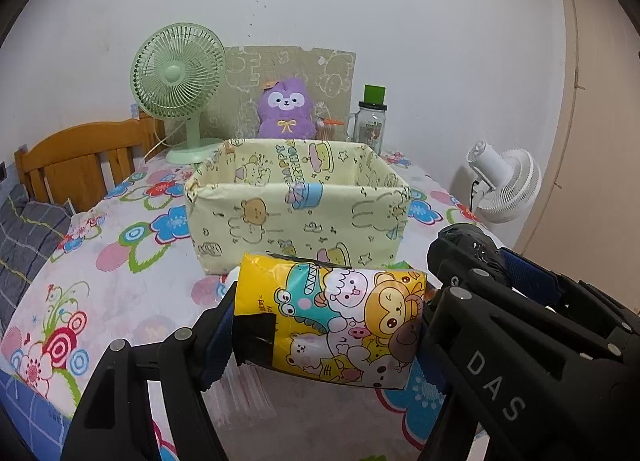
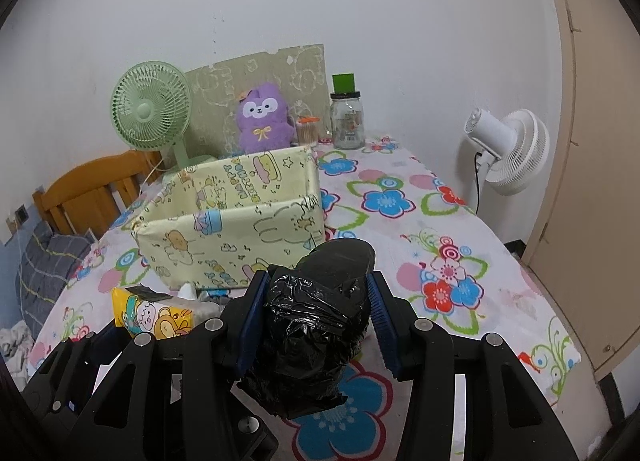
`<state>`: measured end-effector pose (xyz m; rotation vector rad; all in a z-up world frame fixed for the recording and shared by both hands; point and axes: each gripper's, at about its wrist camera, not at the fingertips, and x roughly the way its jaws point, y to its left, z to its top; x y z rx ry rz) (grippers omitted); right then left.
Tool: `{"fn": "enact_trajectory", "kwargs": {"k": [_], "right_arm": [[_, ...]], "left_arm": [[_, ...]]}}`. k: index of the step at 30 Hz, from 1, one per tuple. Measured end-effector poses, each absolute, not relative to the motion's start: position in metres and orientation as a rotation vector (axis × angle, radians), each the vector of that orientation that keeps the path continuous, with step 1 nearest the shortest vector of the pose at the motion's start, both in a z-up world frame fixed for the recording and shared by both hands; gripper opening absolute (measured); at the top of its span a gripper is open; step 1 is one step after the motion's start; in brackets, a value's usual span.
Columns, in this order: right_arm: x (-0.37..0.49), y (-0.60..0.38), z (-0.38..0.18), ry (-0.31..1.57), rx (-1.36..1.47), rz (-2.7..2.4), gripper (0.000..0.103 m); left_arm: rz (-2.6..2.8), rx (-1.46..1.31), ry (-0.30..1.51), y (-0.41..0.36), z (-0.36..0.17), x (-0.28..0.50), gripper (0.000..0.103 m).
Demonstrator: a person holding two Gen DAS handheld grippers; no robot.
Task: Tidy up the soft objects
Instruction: 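Lift the yellow pouch with the left tool while the right tool lifts the black bundle, then carry the yellow pouch with the left tool over the box while the right tool carries the black bundle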
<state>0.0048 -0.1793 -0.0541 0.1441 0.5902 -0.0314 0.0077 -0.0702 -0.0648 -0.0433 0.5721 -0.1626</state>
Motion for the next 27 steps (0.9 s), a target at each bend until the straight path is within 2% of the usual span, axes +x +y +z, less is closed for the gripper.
{"fn": "enact_trajectory", "kwargs": {"k": [27], "right_arm": [[0.033,-0.162,-0.006,0.541,0.107,-0.007,0.053]], "left_arm": [[-0.139,-0.034,0.511,-0.053,-0.018,0.032,0.077]]}}
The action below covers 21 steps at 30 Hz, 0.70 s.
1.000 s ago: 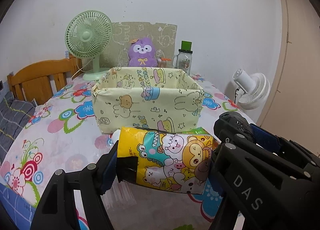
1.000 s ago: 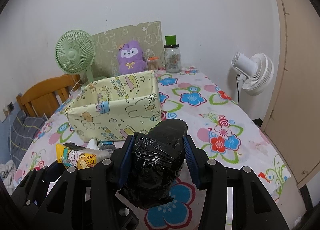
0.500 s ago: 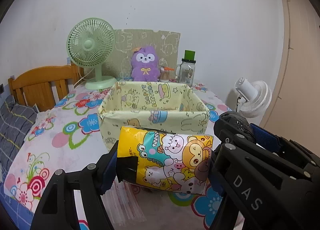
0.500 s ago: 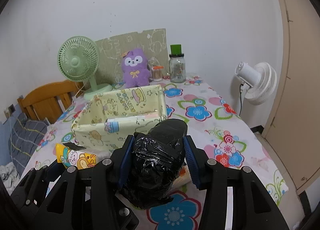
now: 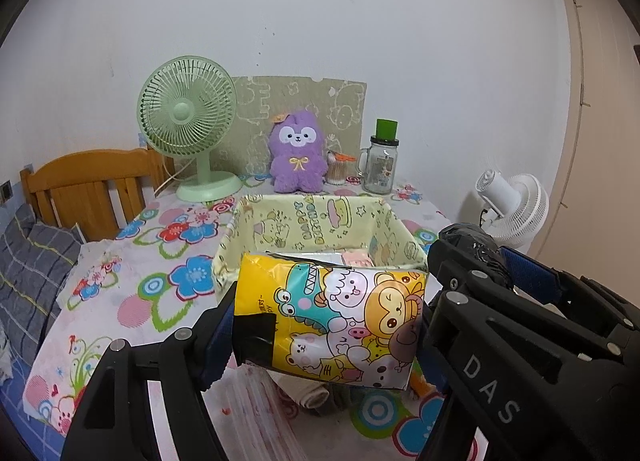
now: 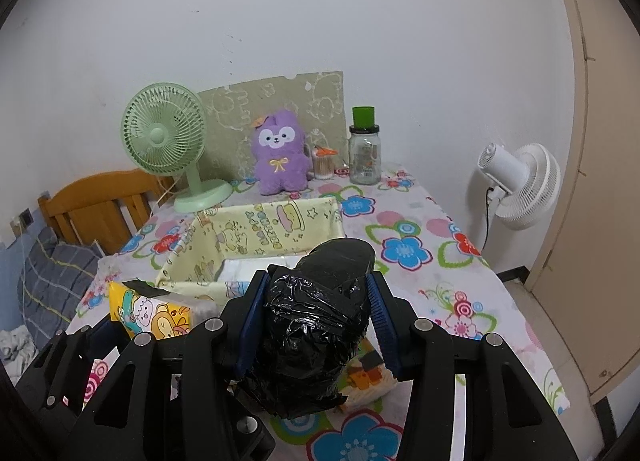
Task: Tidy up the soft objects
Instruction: 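Carry the yellow pouch with the left tool over the box while the right tool carries the black bundle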
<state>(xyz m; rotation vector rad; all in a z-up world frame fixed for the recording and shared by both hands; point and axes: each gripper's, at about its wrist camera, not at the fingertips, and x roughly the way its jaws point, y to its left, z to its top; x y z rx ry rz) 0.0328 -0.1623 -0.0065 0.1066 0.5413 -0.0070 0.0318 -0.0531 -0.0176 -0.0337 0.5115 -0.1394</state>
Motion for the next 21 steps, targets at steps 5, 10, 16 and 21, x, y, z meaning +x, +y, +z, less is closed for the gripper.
{"fn": "enact_trajectory", "kwargs": {"k": [5,10,16,21], "right_arm": [[0.039,-0.16,0.001,0.533,0.1,-0.001,0.053],[0.046,-0.159,0.007,0.526,0.093,0.006,0.053],[0.056,-0.158,0.014,0.522,0.085,0.011,0.053],[0.066,-0.16,0.018,0.518,0.087,0.02,0.053]], "left_arm": [[-0.132,-0.027,0.503,-0.053,-0.009,0.037,0.077],[-0.128,-0.022,0.494,-0.052,-0.001,0.043,0.077],[-0.128,-0.017,0.484,-0.053,0.005,0.051,0.077],[-0.136,-0.013,0.48,-0.054,0.008,0.061,0.077]]}}
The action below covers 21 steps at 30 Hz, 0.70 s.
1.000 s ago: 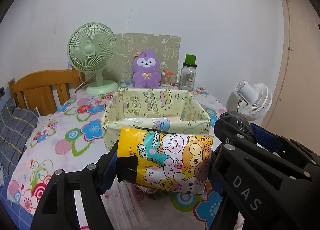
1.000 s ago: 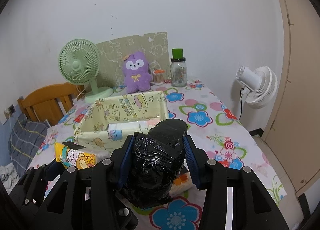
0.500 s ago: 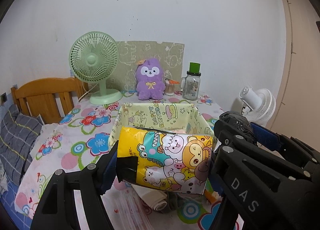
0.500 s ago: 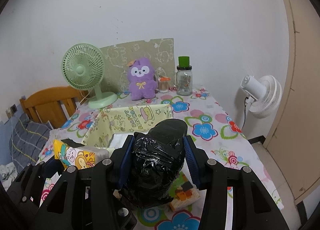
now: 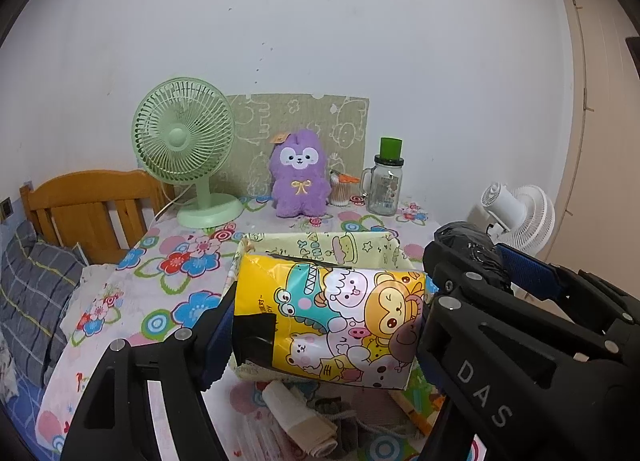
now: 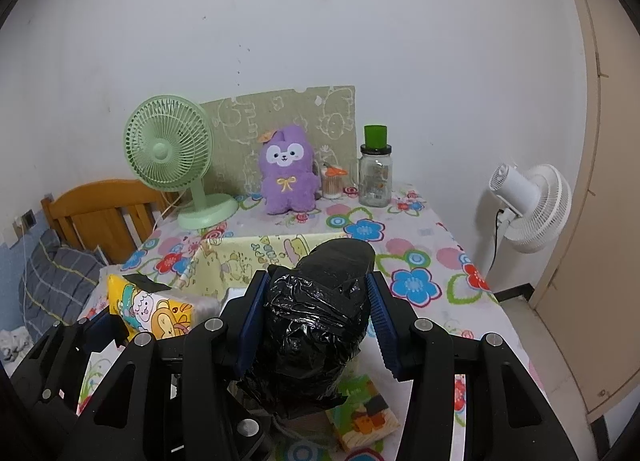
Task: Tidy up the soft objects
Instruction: 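Carry the yellow pouch with the left tool over the box while the right tool carries the black bundle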
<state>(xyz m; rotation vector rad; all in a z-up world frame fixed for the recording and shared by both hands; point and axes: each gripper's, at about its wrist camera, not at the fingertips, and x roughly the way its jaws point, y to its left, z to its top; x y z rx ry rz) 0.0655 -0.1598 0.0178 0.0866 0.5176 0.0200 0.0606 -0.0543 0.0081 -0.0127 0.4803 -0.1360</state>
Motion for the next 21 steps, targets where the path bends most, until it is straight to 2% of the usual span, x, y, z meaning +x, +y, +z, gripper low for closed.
{"fn": "enact_trajectory", "kwargs": {"k": [21], "right_arm": [[0.122,-0.153,0.019,0.522,0.087,0.056,0.053]], "left_arm": [[-0.128,0.008,0.484,-0.051,0.012,0.111,0.077]]}}
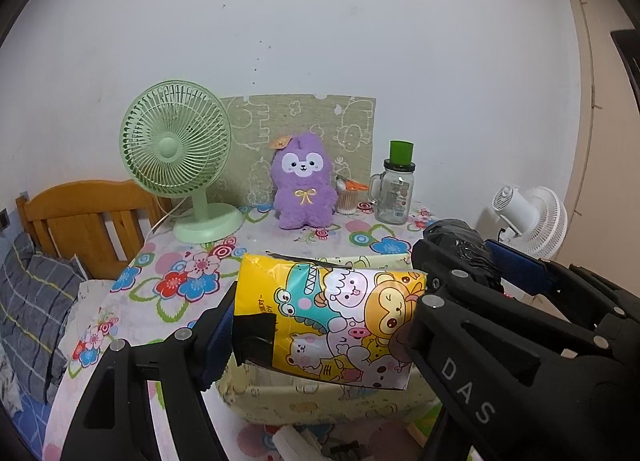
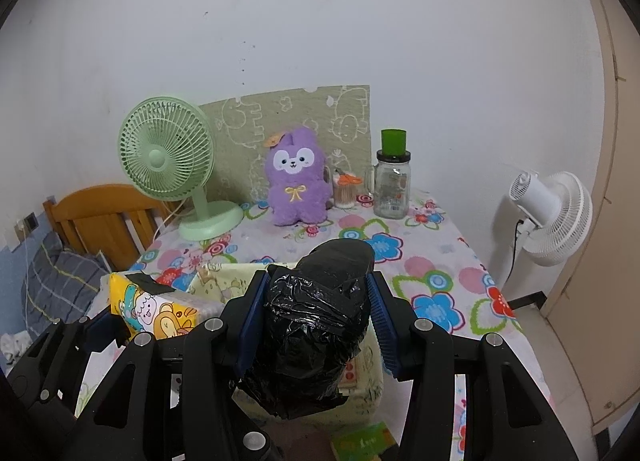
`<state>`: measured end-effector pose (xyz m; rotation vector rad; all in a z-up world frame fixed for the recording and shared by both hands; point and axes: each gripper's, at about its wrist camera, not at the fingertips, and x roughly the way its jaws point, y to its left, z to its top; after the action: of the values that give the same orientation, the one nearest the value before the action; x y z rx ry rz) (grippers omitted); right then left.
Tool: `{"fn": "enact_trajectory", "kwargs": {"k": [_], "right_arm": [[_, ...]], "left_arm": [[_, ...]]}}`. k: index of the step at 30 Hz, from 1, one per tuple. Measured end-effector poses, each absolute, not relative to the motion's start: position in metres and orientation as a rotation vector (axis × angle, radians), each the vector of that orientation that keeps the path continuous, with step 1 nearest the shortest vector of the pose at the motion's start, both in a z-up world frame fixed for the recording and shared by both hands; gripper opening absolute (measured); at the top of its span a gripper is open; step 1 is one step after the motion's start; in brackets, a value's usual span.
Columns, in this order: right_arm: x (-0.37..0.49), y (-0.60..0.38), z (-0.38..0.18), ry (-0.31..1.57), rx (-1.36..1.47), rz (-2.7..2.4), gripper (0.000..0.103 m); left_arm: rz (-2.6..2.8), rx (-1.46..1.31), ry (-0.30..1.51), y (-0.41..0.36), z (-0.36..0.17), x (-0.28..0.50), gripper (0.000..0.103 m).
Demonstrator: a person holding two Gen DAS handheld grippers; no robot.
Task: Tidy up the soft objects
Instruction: 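Carry the yellow pouch with the left tool over the box while the right tool carries the black bundle, then open the left tool to drop the yellow pouch into the box while the right tool releases the black bundle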
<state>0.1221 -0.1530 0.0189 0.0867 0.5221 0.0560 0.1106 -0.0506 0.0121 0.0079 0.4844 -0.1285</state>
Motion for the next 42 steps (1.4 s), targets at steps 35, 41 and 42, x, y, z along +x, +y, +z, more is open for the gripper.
{"fn": "enact_trajectory", "kwargs": {"k": [35,41,42], "right_arm": [[0.207,-0.149,-0.014,0.63,0.094,0.127,0.053],[0.208,-0.145,-0.017,0.643,0.085,0.135,0.071],[0.208,-0.145,-0.017,0.64,0.083,0.134,0.075]], "left_arm": [[-0.162,0.004,0.615,-0.046,-0.018,0.187,0.091],[-0.146,0.015,0.619,-0.045,-0.02,0.187,0.093],[-0.145,0.017,0.617,-0.045,-0.021,0.186,0.093]]}}
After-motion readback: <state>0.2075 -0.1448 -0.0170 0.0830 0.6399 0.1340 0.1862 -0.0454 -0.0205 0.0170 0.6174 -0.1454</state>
